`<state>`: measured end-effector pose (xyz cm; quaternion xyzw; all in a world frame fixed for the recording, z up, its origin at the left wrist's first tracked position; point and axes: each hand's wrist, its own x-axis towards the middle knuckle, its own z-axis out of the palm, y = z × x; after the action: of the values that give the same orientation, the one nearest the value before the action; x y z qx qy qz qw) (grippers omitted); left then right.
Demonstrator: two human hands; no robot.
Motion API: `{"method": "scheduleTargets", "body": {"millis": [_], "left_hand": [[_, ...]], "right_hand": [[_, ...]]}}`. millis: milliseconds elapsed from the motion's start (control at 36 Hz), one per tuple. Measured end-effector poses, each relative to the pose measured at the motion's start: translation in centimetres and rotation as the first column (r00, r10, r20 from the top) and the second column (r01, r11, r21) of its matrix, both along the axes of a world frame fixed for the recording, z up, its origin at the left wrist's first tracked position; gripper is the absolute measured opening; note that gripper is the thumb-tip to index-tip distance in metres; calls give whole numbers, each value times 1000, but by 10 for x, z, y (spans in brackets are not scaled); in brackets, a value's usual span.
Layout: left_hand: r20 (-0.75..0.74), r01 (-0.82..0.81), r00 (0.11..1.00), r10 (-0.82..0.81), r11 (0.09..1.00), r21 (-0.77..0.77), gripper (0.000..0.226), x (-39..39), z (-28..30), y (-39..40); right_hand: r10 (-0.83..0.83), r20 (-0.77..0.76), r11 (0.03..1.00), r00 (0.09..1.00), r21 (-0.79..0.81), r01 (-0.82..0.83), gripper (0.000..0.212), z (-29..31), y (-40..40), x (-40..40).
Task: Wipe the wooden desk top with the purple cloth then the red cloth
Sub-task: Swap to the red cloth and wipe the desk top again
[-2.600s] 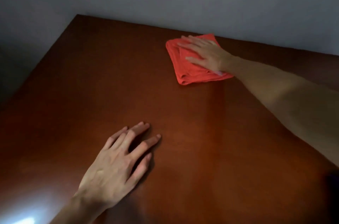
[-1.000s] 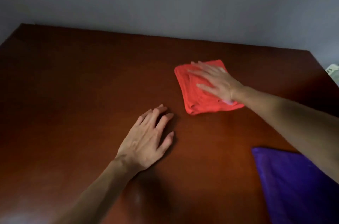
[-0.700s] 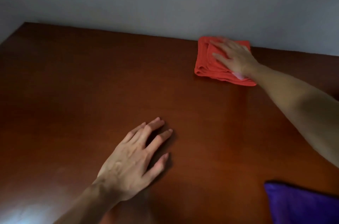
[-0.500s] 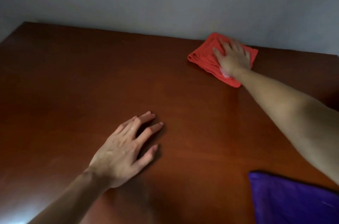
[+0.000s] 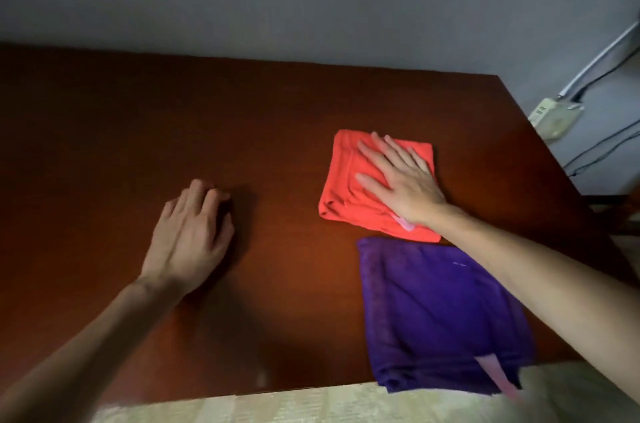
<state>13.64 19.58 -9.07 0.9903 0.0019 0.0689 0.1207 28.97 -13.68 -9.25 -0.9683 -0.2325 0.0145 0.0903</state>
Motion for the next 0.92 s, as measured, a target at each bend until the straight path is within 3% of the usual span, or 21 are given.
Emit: {"method": "scheduleTargets", "body": {"millis": [111, 250, 417, 500, 694, 917], "left_hand": [[81, 80, 994, -70, 989, -124, 27, 6, 6, -68], [139, 188, 979, -152, 934, -305, 23, 34, 6, -141], [83, 36, 997, 5, 870, -491, 22, 74, -5, -173], [62, 31, 998, -3, 892, -450, 26, 75, -6, -175], [-37, 119, 991, -128, 975, -187, 41, 78, -8, -181], [-148, 132, 977, -157, 978, -161, 50, 82, -8, -177]], "right_hand": [[83, 14, 996, 996, -10, -83, 76, 0, -23, -6], [209, 48, 978, 977, 12, -209, 70, -2, -34, 9], [391, 46, 920, 919, 17, -392, 60, -1, -56, 63], [397, 34, 918, 917, 12, -397, 60, 1, -63, 103], [390, 6, 920, 921, -34, -390, 62, 10, -73, 211], [288, 1, 957, 957, -35, -288, 70, 16, -70, 279]]}}
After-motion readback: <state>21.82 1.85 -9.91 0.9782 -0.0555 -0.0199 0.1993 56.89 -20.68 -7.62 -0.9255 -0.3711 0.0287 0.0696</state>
